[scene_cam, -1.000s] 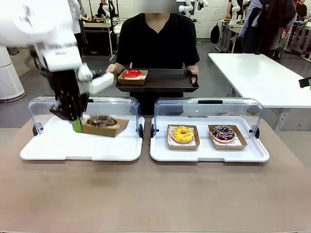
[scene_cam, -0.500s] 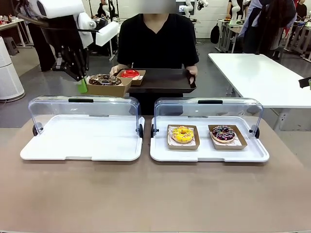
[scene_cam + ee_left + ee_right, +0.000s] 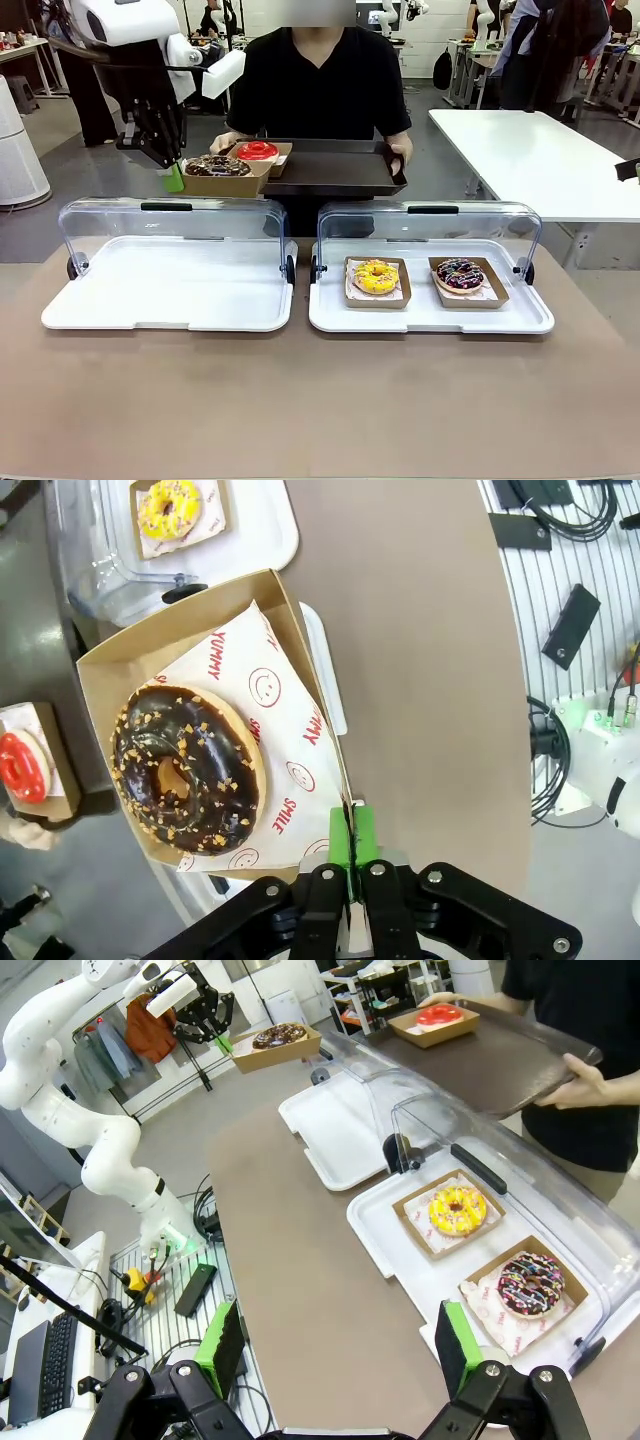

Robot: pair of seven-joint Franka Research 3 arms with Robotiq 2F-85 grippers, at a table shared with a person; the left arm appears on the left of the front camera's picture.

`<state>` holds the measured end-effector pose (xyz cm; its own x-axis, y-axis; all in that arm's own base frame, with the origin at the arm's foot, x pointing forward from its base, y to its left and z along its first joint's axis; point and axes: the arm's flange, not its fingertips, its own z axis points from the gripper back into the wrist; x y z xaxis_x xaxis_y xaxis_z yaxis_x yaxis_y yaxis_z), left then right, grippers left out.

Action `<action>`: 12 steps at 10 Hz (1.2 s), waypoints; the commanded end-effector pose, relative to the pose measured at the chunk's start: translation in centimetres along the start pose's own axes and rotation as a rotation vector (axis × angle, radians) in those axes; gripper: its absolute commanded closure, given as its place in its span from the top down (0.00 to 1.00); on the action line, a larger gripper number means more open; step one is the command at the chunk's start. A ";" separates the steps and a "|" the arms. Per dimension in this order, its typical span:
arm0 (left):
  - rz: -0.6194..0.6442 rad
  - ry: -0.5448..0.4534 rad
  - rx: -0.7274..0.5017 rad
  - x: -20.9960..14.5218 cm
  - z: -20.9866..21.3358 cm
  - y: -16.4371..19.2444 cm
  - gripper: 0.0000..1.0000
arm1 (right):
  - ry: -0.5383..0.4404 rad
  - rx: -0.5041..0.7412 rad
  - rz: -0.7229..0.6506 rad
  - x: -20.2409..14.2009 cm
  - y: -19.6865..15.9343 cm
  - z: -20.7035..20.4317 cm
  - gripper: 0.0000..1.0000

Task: Provide the desired donut to the person.
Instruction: Place the picked Paper togo box onto the Handle tray extended by the person.

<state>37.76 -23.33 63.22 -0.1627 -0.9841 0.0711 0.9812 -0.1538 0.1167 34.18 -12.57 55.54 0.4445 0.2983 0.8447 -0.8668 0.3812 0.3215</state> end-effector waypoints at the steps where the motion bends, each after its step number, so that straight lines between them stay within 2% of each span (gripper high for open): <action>1: -0.002 0.003 0.005 0.1 0.5 -0.4 0.00 | -0.023 0.008 0.008 0.1 -0.1 0.0 1.00; 12: -0.004 -0.001 0.002 0.2 0.1 -0.1 0.01 | -0.023 0.008 0.008 0.1 -0.1 0.0 1.00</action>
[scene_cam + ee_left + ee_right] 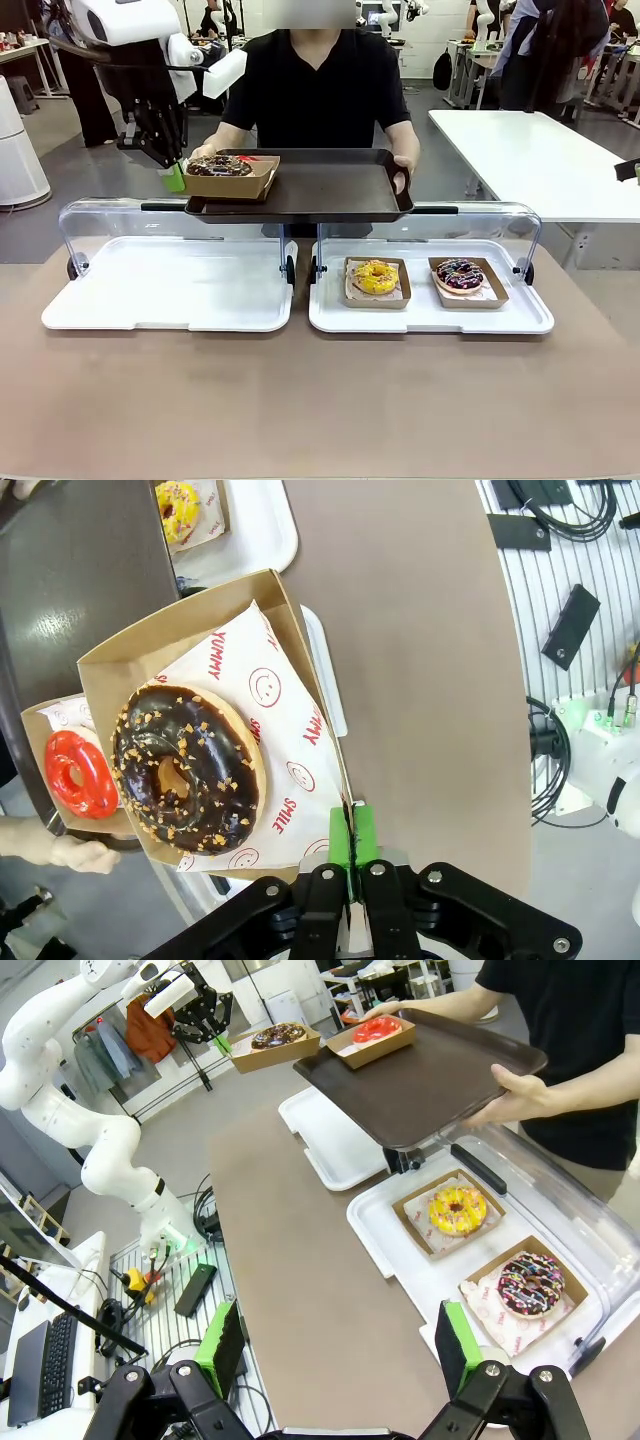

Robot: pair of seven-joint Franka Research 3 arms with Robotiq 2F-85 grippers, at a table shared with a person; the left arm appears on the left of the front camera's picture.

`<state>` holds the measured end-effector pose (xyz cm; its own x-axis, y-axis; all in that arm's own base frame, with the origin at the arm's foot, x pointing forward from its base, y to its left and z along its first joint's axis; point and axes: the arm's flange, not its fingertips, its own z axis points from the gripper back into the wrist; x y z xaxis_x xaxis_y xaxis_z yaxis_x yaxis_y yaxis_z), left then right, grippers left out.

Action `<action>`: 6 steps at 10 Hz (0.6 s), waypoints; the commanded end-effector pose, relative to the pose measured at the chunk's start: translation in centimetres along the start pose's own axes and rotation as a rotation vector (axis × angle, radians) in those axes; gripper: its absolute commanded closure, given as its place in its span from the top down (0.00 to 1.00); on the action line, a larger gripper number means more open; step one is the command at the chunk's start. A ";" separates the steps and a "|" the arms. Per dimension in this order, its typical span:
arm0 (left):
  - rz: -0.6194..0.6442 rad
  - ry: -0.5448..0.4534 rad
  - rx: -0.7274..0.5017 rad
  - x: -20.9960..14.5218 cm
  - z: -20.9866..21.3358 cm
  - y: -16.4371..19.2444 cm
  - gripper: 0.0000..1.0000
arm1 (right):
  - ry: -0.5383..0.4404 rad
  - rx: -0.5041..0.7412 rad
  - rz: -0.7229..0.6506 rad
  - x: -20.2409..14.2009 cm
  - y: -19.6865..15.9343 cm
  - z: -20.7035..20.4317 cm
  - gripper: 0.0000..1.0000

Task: Provide the desired donut to the person.
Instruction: Place the picked Paper togo box onto the Handle tray extended by the person.

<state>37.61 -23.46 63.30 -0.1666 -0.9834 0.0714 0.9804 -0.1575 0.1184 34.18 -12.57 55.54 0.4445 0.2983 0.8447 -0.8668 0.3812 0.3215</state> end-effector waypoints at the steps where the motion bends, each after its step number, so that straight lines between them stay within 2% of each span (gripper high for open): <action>1: -0.039 -0.025 0.037 1.5 1.3 0.8 0.01 | -0.023 0.008 0.008 0.1 -0.1 0.0 1.00; 3: -0.070 -0.032 0.110 5.3 2.3 1.2 0.01 | -0.023 0.008 0.008 0.1 -0.1 0.0 1.00; 5: -0.128 -0.008 0.115 9.0 2.0 5.5 0.01 | -0.023 0.008 0.008 0.1 -0.1 0.0 1.00; 6: -0.126 0.002 0.121 10.5 0.6 6.4 0.01 | -0.023 0.008 0.008 0.1 -0.1 0.0 1.00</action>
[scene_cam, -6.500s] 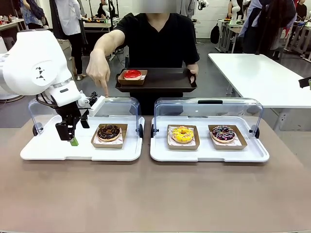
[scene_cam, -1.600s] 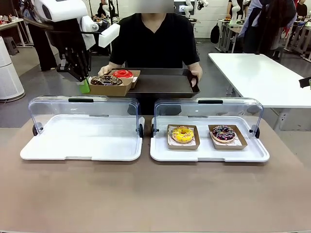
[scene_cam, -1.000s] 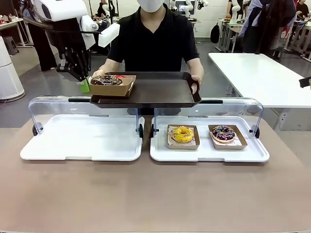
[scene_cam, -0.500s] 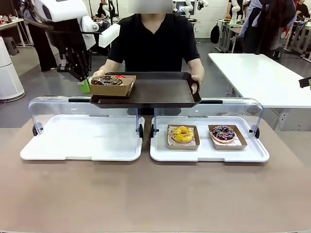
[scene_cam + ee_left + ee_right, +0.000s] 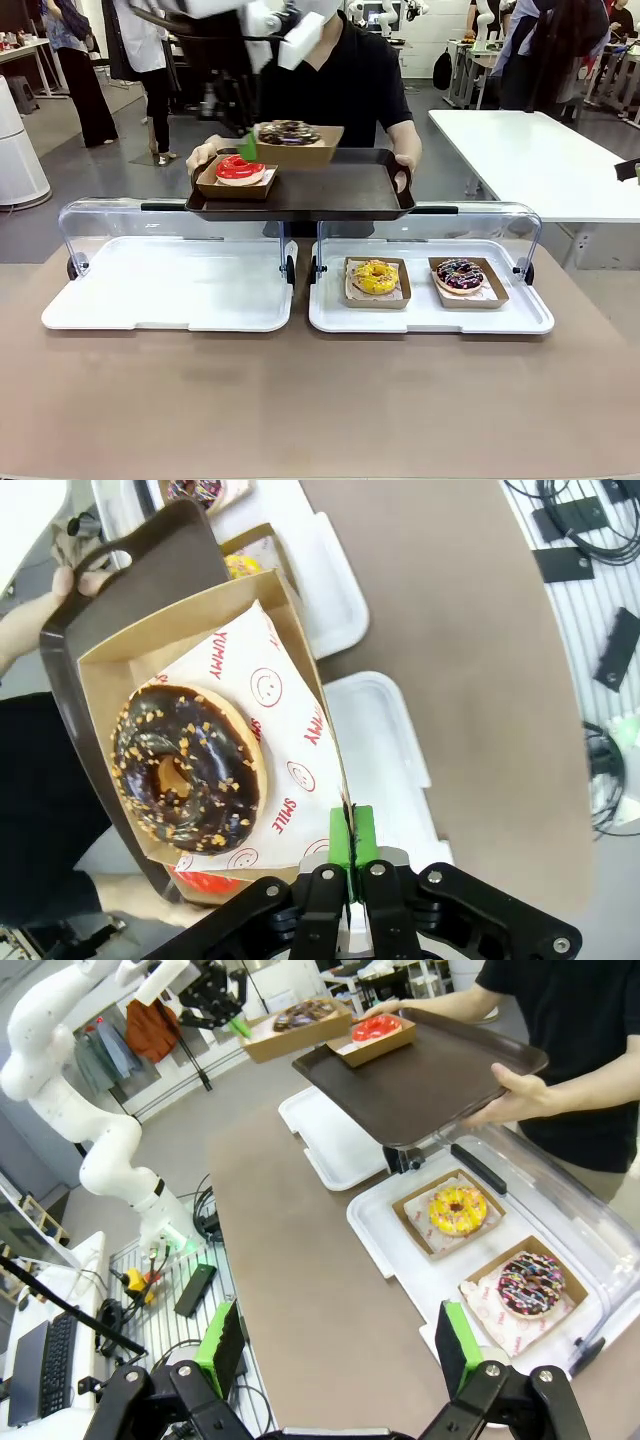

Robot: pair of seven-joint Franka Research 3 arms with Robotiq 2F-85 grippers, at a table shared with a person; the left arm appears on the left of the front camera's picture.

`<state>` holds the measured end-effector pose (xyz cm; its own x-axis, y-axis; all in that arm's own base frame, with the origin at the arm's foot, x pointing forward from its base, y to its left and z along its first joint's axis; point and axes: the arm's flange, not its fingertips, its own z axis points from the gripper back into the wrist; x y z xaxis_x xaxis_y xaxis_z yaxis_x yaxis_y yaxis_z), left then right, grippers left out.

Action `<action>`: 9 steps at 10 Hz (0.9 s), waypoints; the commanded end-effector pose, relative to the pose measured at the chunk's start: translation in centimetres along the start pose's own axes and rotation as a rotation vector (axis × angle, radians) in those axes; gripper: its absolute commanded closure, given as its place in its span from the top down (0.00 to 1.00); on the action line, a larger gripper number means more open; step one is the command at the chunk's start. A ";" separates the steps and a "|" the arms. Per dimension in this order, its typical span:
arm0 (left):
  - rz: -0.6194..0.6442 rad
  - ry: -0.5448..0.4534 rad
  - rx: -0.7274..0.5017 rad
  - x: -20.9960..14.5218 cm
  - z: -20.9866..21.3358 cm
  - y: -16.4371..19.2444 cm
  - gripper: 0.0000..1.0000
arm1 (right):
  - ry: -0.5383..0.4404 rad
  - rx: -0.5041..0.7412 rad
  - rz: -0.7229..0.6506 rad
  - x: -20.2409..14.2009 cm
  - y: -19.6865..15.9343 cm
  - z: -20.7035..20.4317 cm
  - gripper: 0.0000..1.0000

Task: Provide the desired donut to the person.
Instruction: Place the picked Paper togo box onto the Handle tray extended by the person.

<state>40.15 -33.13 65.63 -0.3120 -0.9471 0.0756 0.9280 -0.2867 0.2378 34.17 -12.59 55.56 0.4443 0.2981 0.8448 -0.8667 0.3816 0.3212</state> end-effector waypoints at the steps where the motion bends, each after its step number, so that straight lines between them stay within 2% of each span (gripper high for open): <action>1: 0.018 0.051 0.040 1.7 -2.9 3.2 0.01 | -0.022 0.009 0.008 0.1 -0.1 0.0 1.00; 3: 0.022 0.061 0.002 1.8 -6.1 6.7 0.01 | -0.022 0.009 0.008 0.1 -0.1 0.0 1.00; 6: 0.036 0.044 0.000 0.6 -9.7 7.8 0.01 | -0.022 0.009 0.008 0.1 -0.1 0.0 1.00; 8: 0.024 0.038 -0.052 -0.1 -10.9 9.8 0.01 | -0.022 0.009 0.008 0.1 -0.1 0.0 1.00; 9: 0.036 0.040 -0.048 -0.1 -11.3 9.6 0.01 | -0.022 0.009 0.008 0.1 -0.1 0.0 1.00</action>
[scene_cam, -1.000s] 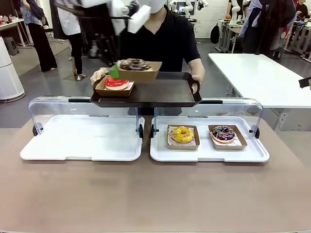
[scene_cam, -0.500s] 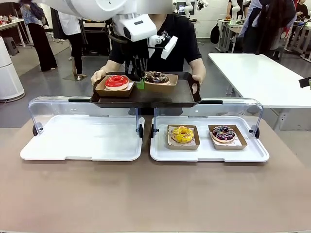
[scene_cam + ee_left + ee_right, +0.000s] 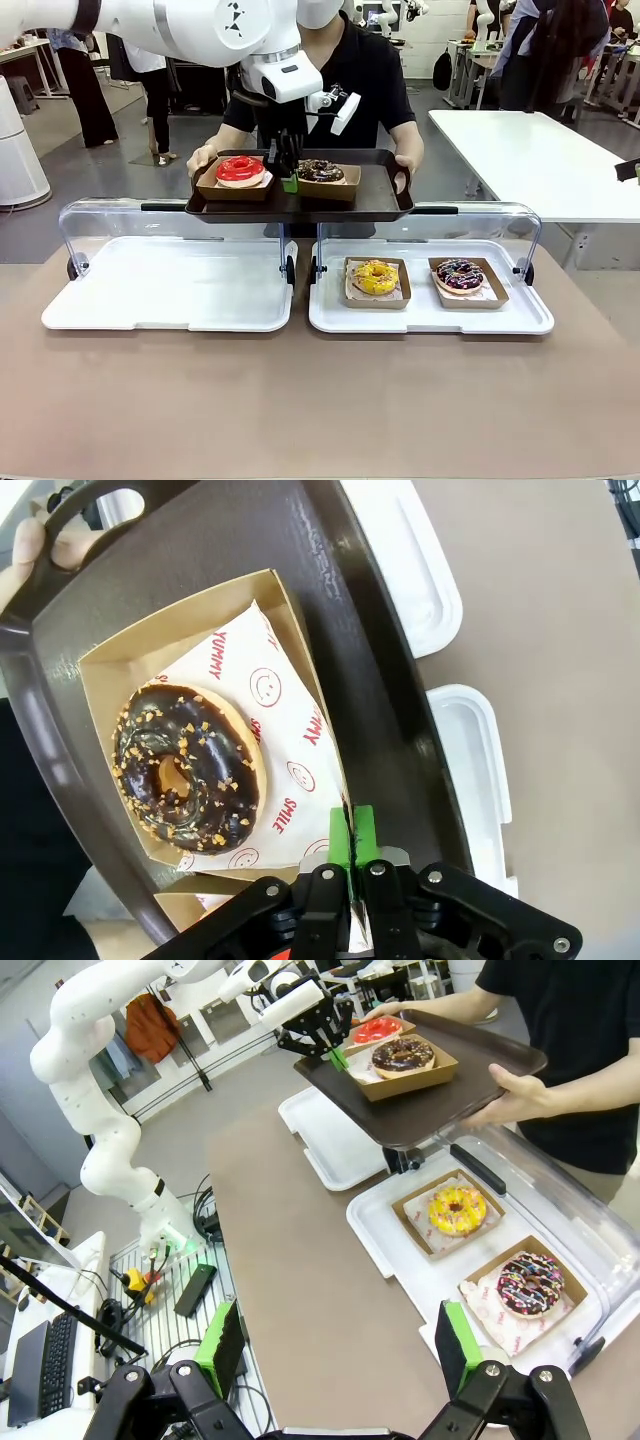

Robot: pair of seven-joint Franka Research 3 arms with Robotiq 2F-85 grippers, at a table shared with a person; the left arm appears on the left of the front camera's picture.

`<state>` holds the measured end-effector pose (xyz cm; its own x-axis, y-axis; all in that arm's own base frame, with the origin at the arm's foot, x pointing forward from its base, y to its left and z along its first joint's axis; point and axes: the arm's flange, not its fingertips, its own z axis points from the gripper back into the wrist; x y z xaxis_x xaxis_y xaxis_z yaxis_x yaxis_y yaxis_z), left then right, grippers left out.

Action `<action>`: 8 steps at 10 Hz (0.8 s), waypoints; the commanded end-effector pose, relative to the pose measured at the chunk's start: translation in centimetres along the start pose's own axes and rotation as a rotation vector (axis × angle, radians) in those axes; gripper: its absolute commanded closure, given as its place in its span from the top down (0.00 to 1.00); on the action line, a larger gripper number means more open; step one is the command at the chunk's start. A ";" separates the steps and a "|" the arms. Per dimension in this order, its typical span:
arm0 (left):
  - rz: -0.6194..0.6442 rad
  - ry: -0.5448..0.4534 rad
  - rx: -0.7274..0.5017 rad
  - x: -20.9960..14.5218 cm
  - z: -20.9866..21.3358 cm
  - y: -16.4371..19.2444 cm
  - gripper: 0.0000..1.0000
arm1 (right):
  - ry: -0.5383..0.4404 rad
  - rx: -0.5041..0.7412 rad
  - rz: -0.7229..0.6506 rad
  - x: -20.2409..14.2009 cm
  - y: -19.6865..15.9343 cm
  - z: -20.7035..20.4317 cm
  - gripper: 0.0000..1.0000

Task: Provide the desired donut to the person.
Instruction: Place the picked Paper togo box onto the Handle tray extended by the person.

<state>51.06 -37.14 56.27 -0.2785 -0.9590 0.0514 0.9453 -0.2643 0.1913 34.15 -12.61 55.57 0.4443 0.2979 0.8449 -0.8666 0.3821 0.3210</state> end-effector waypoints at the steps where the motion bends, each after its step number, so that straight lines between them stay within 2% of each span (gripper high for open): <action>1: 0.013 0.009 0.006 0.3 0.3 0.2 0.09 | -0.022 0.009 0.008 0.1 -0.1 0.0 1.00; 2: 0.006 0.005 0.007 0.4 0.3 0.3 0.58 | -0.022 0.009 0.008 0.1 -0.1 0.0 1.00; 3: -0.007 0.008 -0.002 0.4 0.5 0.8 0.66 | -0.022 0.009 0.008 0.1 -0.1 0.0 1.00; 4: -0.006 0.008 -0.002 0.4 0.5 0.9 1.00 | -0.022 0.009 0.008 0.1 -0.1 0.0 1.00; 6: 0.003 0.005 0.011 0.3 0.7 0.0 1.00 | -0.022 0.009 0.008 0.1 -0.1 0.0 1.00; 7: -0.004 0.009 0.007 0.4 0.9 0.3 0.89 | -0.022 0.009 0.008 0.1 -0.1 0.0 1.00; 8: -0.007 0.009 0.004 0.4 1.1 0.6 0.98 | -0.022 0.009 0.008 0.1 -0.1 0.0 1.00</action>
<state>51.22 -37.57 56.91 -0.2834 -0.9572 0.0585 0.9435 -0.2674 0.1956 34.15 -12.62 55.57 0.4444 0.2978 0.8449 -0.8665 0.3822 0.3210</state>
